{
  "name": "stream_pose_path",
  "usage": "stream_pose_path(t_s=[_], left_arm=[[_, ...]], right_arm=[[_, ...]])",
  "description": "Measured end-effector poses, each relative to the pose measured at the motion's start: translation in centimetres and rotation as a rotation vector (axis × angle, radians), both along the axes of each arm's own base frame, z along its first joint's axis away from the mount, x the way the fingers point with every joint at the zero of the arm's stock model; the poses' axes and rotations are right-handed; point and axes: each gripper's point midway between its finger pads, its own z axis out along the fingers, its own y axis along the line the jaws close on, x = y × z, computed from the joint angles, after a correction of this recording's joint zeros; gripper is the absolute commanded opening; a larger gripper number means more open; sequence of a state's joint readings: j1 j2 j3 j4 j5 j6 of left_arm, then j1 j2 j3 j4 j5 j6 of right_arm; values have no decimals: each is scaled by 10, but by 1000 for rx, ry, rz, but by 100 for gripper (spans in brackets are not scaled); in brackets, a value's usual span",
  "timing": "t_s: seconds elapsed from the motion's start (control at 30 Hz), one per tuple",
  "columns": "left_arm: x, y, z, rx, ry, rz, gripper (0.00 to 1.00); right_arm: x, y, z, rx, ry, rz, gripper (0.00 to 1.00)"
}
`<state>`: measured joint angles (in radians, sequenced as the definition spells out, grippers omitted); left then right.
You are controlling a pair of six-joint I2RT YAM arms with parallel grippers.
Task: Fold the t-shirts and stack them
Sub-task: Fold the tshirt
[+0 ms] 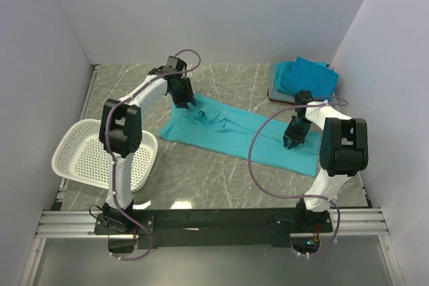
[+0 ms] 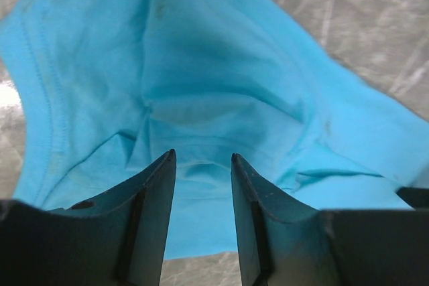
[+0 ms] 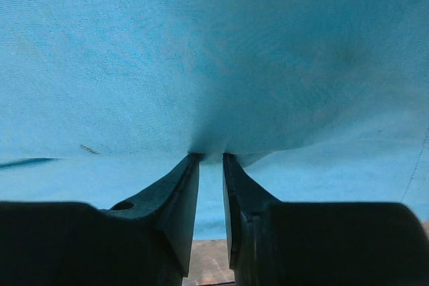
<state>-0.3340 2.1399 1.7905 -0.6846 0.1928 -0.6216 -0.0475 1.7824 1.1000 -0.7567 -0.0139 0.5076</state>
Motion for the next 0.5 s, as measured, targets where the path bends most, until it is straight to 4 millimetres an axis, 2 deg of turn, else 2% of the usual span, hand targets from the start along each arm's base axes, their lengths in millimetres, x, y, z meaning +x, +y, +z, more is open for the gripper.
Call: stream_pose_path(t_s=[0.5], left_arm=[[-7,12,-29,117,41,36,42]], right_arm=[[-1,-2,1,-9,15,4,28]])
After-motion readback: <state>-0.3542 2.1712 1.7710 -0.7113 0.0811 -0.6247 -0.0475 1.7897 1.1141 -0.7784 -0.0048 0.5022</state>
